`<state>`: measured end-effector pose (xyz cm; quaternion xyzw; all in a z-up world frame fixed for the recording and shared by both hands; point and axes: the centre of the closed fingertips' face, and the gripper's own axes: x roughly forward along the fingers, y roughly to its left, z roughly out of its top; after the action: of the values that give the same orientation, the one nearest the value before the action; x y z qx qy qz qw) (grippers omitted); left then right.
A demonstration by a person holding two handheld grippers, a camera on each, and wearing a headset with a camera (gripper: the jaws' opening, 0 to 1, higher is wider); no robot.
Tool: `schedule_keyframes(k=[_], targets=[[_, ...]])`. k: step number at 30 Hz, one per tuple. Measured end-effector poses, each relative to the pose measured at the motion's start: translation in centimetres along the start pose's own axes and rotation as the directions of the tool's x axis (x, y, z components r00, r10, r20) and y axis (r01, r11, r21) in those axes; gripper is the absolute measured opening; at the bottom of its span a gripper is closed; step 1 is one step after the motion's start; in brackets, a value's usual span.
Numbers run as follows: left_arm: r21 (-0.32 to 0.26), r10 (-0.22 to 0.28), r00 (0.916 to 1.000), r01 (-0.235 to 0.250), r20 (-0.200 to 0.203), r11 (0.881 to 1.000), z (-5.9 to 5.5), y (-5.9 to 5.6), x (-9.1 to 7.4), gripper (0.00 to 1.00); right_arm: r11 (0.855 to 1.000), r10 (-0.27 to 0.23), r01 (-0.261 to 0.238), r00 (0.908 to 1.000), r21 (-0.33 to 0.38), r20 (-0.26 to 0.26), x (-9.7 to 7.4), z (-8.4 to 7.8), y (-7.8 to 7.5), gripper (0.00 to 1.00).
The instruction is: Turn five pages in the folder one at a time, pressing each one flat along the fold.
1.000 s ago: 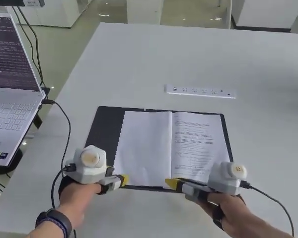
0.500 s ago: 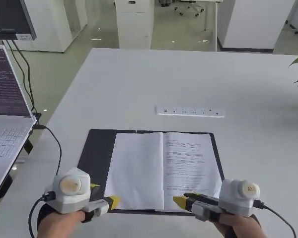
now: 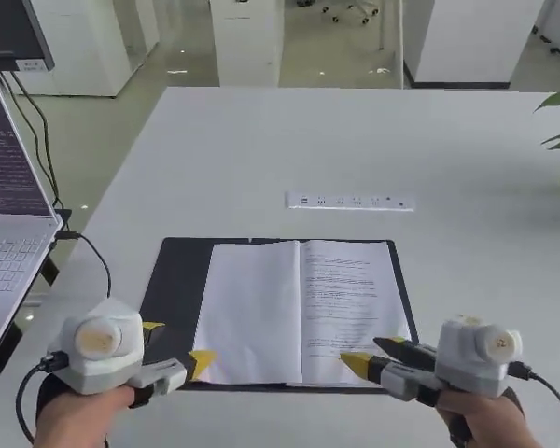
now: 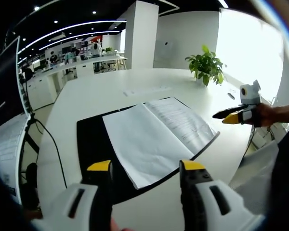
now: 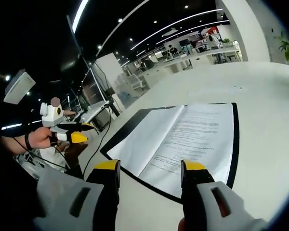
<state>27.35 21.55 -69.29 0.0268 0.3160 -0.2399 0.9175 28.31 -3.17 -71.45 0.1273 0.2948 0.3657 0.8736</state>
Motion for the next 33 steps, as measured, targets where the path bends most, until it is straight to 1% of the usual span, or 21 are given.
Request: schedule_keyframes(k=[2,5,7,10,11,14,17,19,22,26,27,29,33], targets=[[0.004,0.004,0.9999,-0.004,0.016,1.000,0.4,-0.1,-0.5,0.57,1.000,-0.010,0.010,0.9999,0.002,0.013,-0.8,0.4,0.1,0.50],[0.008,0.009,0.9996,-0.009,0.028,1.000,0.9,-0.3,-1.1,0.59,1.000,-0.028,0.028,0.9994,-0.011,0.022,-1.7,0.5,-0.1,0.52],[0.010,0.013,0.9993,-0.013,0.036,1.000,1.1,-0.3,-1.4,0.61,0.999,-0.040,0.040,0.9988,-0.016,0.028,-2.3,0.7,0.0,0.55],[0.012,0.024,0.9986,-0.025,0.046,1.000,1.2,-0.3,-2.1,0.62,0.998,-0.052,0.053,0.9982,-0.023,0.029,-3.2,0.6,-0.1,0.58],[0.013,0.033,0.9977,-0.033,0.060,0.999,1.3,-0.2,-2.4,0.62,0.998,-0.057,0.058,0.9979,-0.029,0.030,-3.6,0.6,0.0,0.59],[-0.010,0.042,0.9959,-0.041,0.081,0.999,1.4,0.0,-2.9,0.64,0.996,-0.068,0.069,0.9974,-0.049,0.026,-4.4,0.6,0.2,0.62],[-0.018,0.057,0.9937,-0.055,0.097,0.998,1.7,-0.1,-3.7,0.66,0.996,-0.084,0.086,0.9948,-0.037,0.058,-5.7,1.0,0.3,0.64],[-0.018,0.064,0.9924,-0.062,0.105,0.998,1.9,0.0,-4.1,0.67,0.995,-0.094,0.097,0.9931,-0.034,0.070,-6.2,1.1,0.2,0.64],[-0.014,0.064,0.9918,-0.063,0.111,0.998,2.0,-0.1,-4.4,0.70,0.994,-0.106,0.109,0.9914,-0.034,0.077,-6.9,1.1,0.2,0.65],[-0.004,0.054,0.9931,-0.054,0.104,0.999,1.7,-0.3,-4.4,0.75,0.992,-0.112,0.116,0.9913,-0.050,0.068,-7.4,0.7,0.3,0.67],[-0.004,0.050,0.9927,-0.050,0.110,0.999,1.7,-0.4,-4.5,0.76,0.992,-0.114,0.118,0.9911,-0.048,0.068,-7.6,0.6,0.2,0.68],[-0.010,0.044,0.9927,-0.044,0.113,0.999,1.6,-0.6,-4.5,0.77,0.991,-0.123,0.126,0.9899,-0.036,0.071,-7.9,0.5,0.1,0.69],[-0.001,0.032,0.9944,-0.032,0.101,0.999,1.4,-1.1,-4.2,0.77,0.990,-0.132,0.134,0.9886,-0.034,0.073,-8.5,0.2,0.2,0.69]])
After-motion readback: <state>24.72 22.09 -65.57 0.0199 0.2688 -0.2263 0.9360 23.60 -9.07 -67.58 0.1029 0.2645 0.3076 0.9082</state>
